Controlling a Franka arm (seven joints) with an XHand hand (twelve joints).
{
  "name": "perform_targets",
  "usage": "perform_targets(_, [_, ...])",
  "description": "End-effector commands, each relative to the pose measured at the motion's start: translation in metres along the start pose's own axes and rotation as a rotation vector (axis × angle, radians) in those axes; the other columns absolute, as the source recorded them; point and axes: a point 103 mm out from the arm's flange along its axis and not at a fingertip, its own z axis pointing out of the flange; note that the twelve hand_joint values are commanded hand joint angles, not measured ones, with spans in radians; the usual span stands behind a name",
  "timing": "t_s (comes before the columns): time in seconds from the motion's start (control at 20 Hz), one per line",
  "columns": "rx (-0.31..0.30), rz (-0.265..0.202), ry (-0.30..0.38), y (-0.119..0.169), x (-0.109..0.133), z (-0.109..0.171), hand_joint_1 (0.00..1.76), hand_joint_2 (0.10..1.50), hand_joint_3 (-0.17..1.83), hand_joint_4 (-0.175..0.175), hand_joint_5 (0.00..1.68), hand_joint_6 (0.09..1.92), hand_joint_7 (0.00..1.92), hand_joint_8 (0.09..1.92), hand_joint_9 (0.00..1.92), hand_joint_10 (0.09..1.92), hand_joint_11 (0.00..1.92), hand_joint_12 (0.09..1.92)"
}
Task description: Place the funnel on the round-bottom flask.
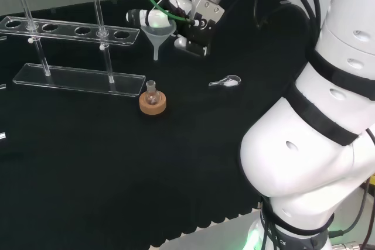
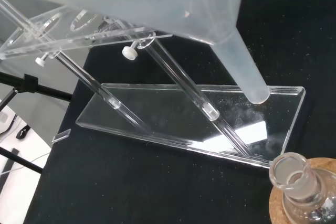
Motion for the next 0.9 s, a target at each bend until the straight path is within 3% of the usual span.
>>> perform_targets(0.05, [0.017, -0.006, 0.012, 0.002, -0.006, 0.029, 1.09, 0.71, 0.79, 0.175, 1.50, 1.34, 1.92, 1.14, 1.92, 1.36, 1.92, 1.25])
perform_targets(0.9, [0.070, -0.013, 0.023, 0.015, -0.012, 0.078, 1.09, 0.70, 0.80, 0.175, 1.50, 1.34, 1.92, 1.14, 1.92, 1.36, 1.92, 1.25])
